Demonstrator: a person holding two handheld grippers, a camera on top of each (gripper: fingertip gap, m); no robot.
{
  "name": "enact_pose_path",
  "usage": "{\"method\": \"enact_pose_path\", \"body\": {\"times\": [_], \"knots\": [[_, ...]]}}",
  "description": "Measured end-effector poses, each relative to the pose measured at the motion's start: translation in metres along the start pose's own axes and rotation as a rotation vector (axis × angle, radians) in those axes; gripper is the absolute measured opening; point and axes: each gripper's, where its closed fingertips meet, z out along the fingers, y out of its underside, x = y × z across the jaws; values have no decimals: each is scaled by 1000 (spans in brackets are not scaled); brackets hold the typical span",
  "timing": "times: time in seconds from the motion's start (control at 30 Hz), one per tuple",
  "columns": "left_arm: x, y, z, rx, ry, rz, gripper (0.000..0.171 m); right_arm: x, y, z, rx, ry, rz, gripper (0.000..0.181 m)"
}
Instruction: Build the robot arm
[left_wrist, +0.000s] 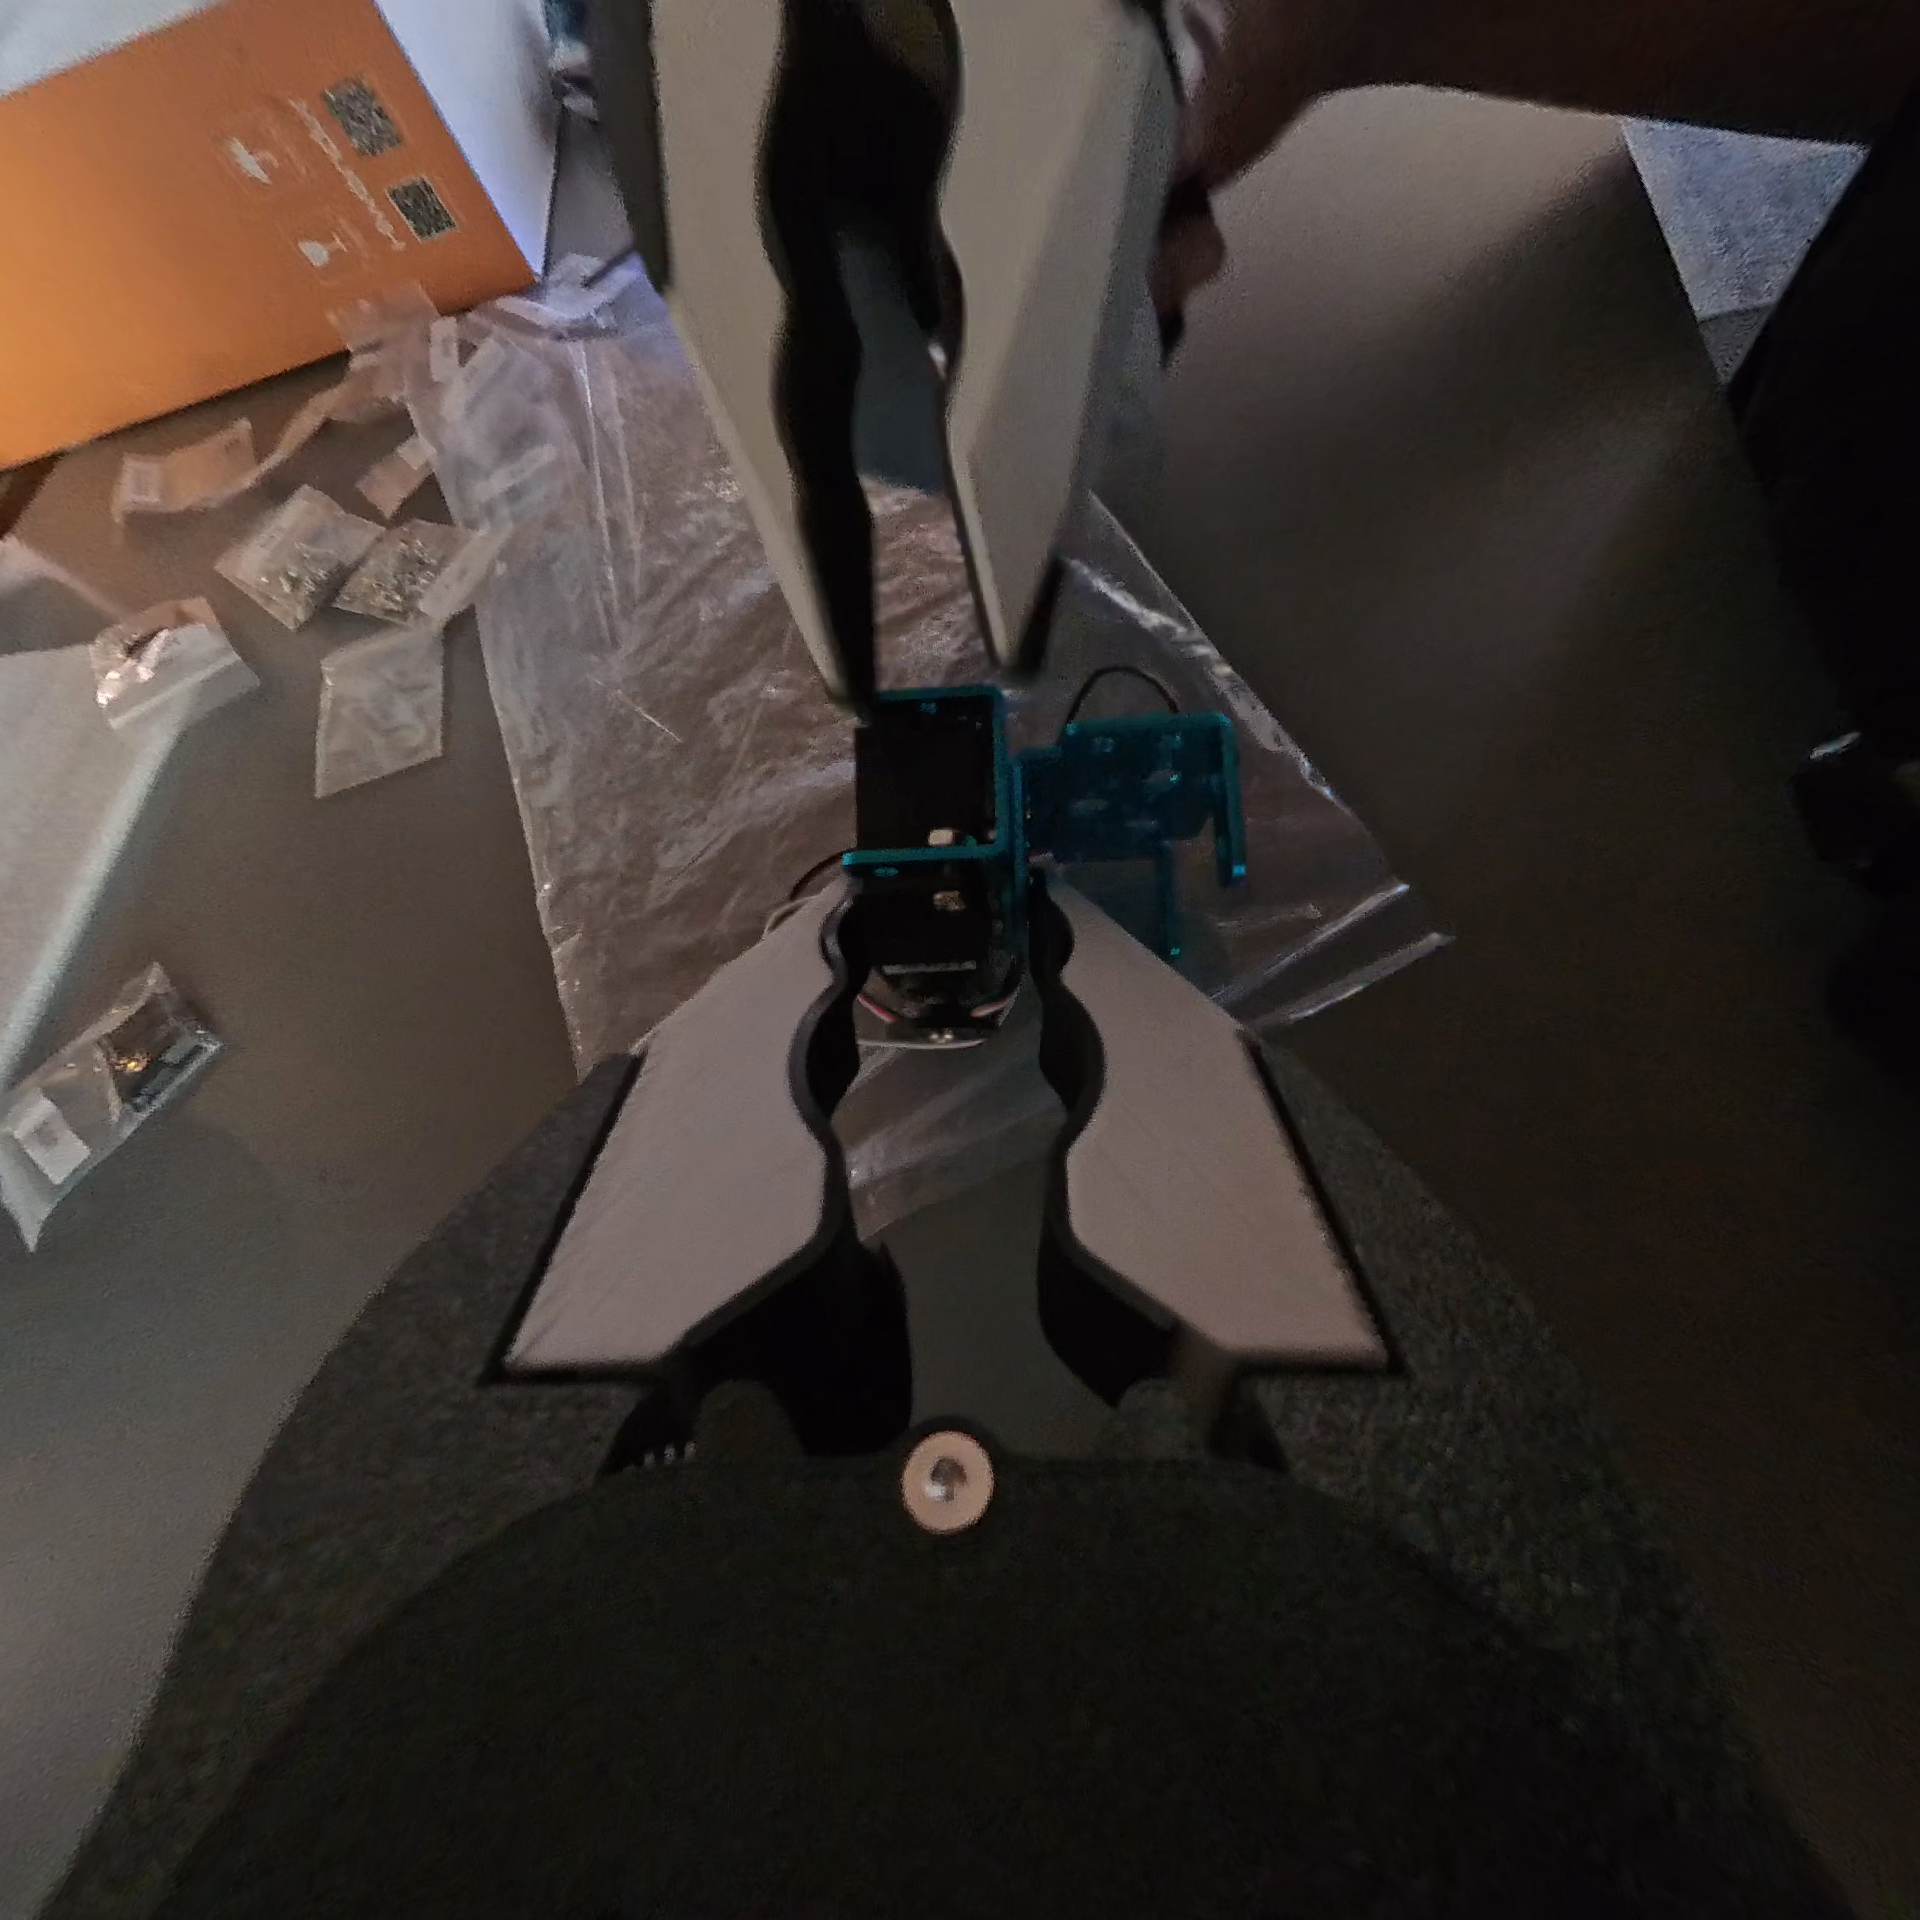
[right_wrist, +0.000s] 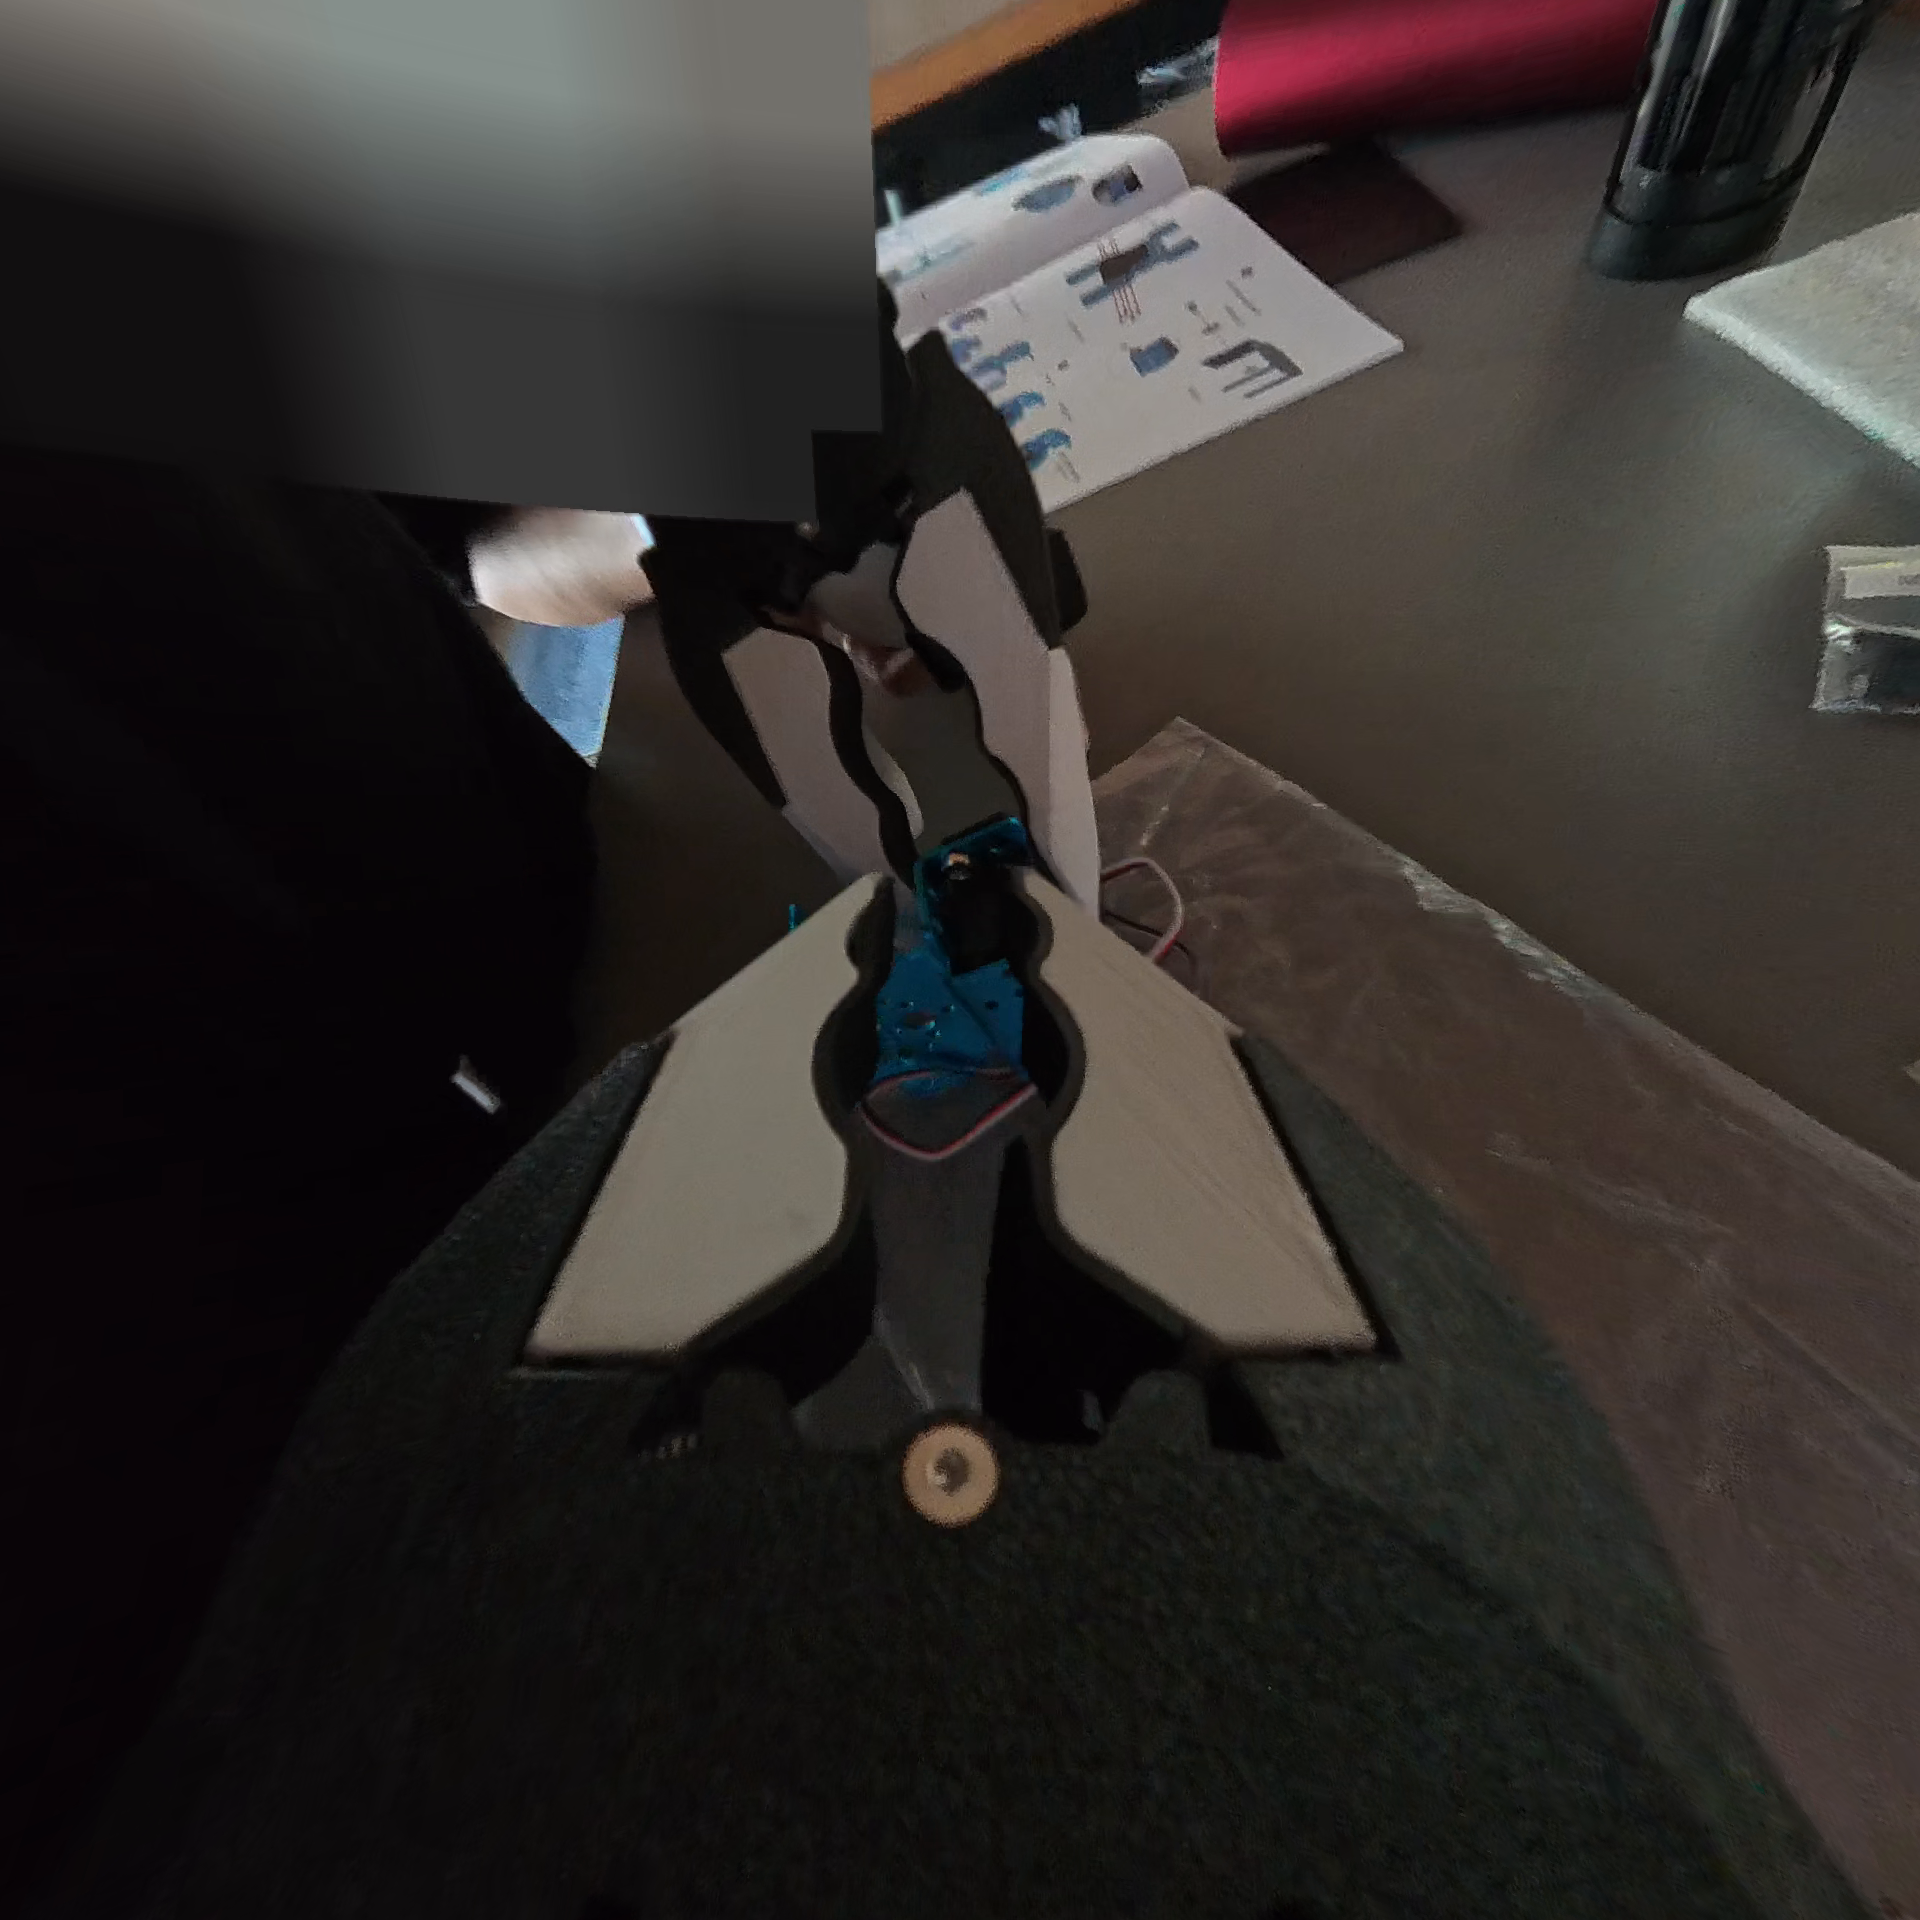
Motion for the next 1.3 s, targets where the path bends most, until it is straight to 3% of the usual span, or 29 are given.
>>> {"method": "enact_pose_path", "body": {"times": [0.2, 0.3, 0.33, 0.43, 0.83, 1.07, 1.17, 1.2, 1.3], "knots": [[-1, 1, -3, -1, -18, 6, 30, 60, -12, -33, 21, -36, -31, 18], [-4, -1, -5, 8, -42, 6, 35, 75, -24, -33, 211, -42, 34, 19], [-6, -1, -7, 10, -46, -5, 38, 78, -25, -34, 227, -29, 83, 25], [-9, -5, -15, 33, -53, -26, 42, 76, -23, -39, 236, 49, 12, 20], [-13, 0, -14, 23, -44, -100, 42, 60, -1, -21, 72, 75, -88, 16], [-6, -11, -10, 62, 25, -152, 29, 18, 3, -2, -31, -122, -69, 28], [-4, -21, -6, 50, 28, -148, 28, 22, 18, 6, -220, -61, -108, 42], [-4, -23, -3, 42, 21, -146, 28, 17, 23, 6, -270, -81, -119, 34], [-2, -30, 7, 2, 10, -136, 28, 16, 35, -2, -386, -80, -178, 31]]}}
